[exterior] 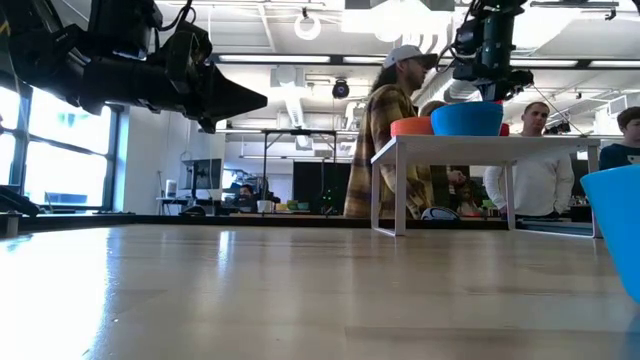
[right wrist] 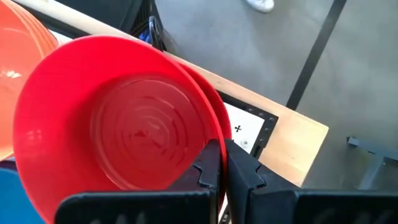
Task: Pick & Place Mini bowls
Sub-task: Stack the red bowl on the stacked red bowls on the shelf
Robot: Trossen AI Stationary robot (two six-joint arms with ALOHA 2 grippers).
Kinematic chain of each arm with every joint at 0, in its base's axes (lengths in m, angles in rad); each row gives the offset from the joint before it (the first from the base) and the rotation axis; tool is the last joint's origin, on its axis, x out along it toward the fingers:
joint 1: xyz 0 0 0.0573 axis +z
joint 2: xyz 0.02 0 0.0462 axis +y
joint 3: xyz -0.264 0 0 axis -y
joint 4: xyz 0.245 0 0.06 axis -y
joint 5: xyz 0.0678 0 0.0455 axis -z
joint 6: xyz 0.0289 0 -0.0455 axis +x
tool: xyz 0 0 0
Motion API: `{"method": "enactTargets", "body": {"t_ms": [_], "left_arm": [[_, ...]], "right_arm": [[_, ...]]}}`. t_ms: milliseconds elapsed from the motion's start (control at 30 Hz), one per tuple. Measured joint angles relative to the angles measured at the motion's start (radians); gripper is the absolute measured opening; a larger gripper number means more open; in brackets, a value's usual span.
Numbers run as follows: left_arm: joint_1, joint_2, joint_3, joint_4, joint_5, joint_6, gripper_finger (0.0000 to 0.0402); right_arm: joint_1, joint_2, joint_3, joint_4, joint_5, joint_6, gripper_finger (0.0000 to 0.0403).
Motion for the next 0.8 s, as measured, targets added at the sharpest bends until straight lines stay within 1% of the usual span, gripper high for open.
{"method": "enactTargets", "body": {"t_ms": [200, 500, 633, 733, 800], "left_arm": [[0.0, 0.0, 0.0, 0.0, 0.0, 0.0, 0.0002], [0.0, 0.0, 0.0, 0.001, 0.0, 0.0, 0.0002], [0.0, 0.0, 0.0, 0.001, 0.0, 0.0, 0.0002], [0.0, 0.0, 0.0, 0.001, 0.0, 0.0, 0.0002], [0.0, 0.0, 0.0, 0.001, 0.0, 0.0, 0.0002]], "right_arm": [[0.0, 0.004, -0.001, -0.016, 0.004, -0.002, 0.0001], [0.0, 0.004, -0.001, -0.021, 0.006, 0.007, 0.0023], [0.001, 0.003, -0.011, -0.019, 0.006, 0.008, 0.0017], [0.001, 0.003, -0.056, -0.011, 0.012, 0.01, 0.0004], [0.001, 0.003, -0.095, 0.0, 0.015, 0.01, 0.0004]]}}
